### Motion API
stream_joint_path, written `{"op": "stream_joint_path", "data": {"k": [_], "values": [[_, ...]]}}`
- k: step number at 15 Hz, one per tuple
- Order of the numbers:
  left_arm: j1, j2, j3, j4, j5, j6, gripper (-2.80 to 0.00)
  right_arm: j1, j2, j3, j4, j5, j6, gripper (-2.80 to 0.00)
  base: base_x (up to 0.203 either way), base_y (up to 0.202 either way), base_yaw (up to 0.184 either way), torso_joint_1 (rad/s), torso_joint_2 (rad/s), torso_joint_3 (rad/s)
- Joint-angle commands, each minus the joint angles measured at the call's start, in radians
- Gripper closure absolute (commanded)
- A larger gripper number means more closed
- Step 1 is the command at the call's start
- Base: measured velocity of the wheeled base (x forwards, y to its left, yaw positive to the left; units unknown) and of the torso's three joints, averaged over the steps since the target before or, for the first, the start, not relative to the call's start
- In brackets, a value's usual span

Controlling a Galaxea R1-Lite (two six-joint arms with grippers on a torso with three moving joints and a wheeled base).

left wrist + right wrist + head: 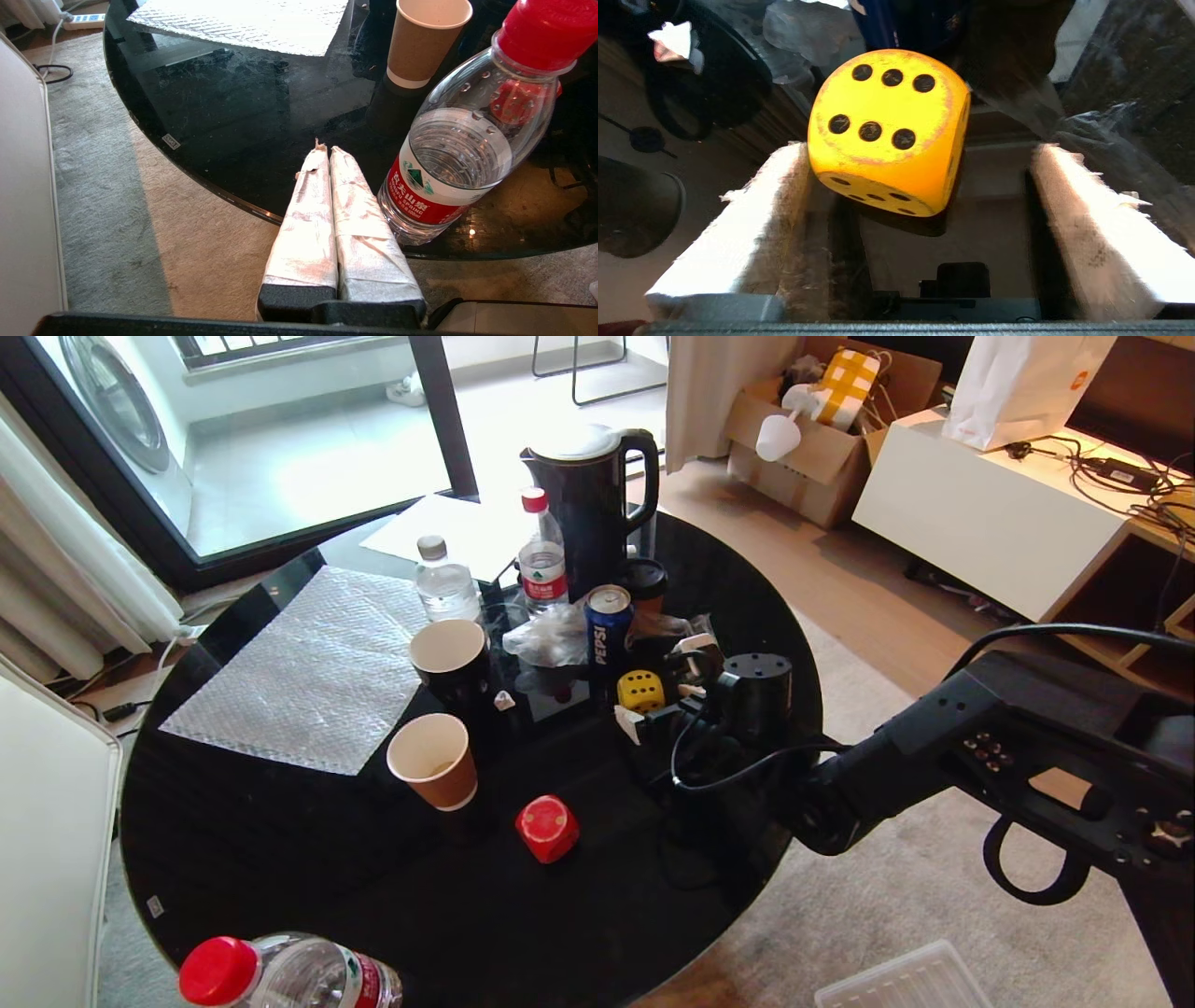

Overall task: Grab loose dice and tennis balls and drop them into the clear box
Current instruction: Pick up toys out of the box

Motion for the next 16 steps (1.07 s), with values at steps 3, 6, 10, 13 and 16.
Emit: {"op": "stream_joint_path", "data": {"k": [3, 6, 10, 13, 16], "values": [[0.0, 0.0, 0.0, -0.001, 0.0, -0.002, 0.0, -0.008, 0.014, -0.001, -0.045, -0.004, -0.017, 0.0, 0.0, 0.0, 0.0, 0.0, 0.0, 0.0], [0.0, 0.0, 0.0, 0.0, 0.0, -0.001, 0.0, -0.008, 0.015, 0.001, -0.045, -0.004, -0.02, 0.0, 0.0, 0.0, 0.0, 0.0, 0.0, 0.0], [0.0, 0.0, 0.0, -0.001, 0.0, -0.002, 0.0, -0.008, -0.043, 0.06, -0.033, -0.005, -0.025, 0.0, 0.0, 0.0, 0.0, 0.0, 0.0, 0.0], [0.0, 0.0, 0.0, -0.001, 0.0, -0.002, 0.0, -0.008, -0.142, 0.228, -0.033, -0.008, -0.022, 0.0, 0.0, 0.0, 0.0, 0.0, 0.0, 0.0], [0.0, 0.0, 0.0, 0.0, 0.0, 0.0, 0.0, -0.008, -0.226, 0.367, -0.028, -0.048, -0.024, 0.0, 0.0, 0.0, 0.0, 0.0, 0.0, 0.0]]}}
